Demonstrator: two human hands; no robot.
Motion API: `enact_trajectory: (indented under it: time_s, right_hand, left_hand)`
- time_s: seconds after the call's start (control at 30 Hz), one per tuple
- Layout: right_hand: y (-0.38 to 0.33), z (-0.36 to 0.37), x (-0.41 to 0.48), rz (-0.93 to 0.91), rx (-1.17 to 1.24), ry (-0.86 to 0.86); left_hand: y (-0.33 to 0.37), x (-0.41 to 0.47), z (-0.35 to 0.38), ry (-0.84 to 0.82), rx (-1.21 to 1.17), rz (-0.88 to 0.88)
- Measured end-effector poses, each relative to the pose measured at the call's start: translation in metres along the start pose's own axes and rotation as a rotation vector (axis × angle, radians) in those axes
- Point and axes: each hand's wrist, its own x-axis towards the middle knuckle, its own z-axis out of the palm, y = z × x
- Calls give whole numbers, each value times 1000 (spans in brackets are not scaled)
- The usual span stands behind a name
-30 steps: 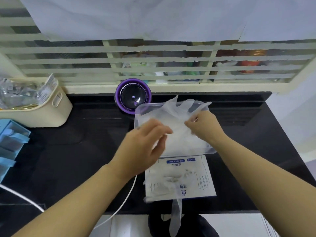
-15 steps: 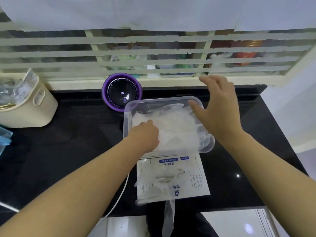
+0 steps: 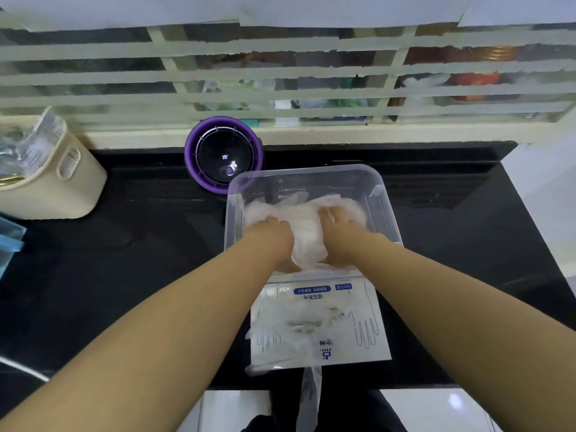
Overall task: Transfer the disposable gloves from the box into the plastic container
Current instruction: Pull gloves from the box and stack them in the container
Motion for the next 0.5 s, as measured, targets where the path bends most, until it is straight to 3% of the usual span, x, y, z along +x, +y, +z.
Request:
enact_trajectory:
  time_s: [0.13, 0.27, 0.37, 0.43, 0.5]
  right_hand:
    - [4, 7, 16, -28, -84, -20]
    - [2, -23, -22, -30, -32, -131]
    - [-1, -58, -68, -75, -72, 52]
    - [-8, -71, -100, -124, -55, 210]
    - [-16, -74, -130, -178, 32, 240]
  left_hand:
    - [0, 5, 8, -22, -22, -11]
    - [0, -4, 3, -26, 38, 16]
    - [-5, -20, -10, 1, 64, 87]
    - [-9, -35, -18, 103, 58, 141]
    - [-14, -52, -21, 275, -37, 211]
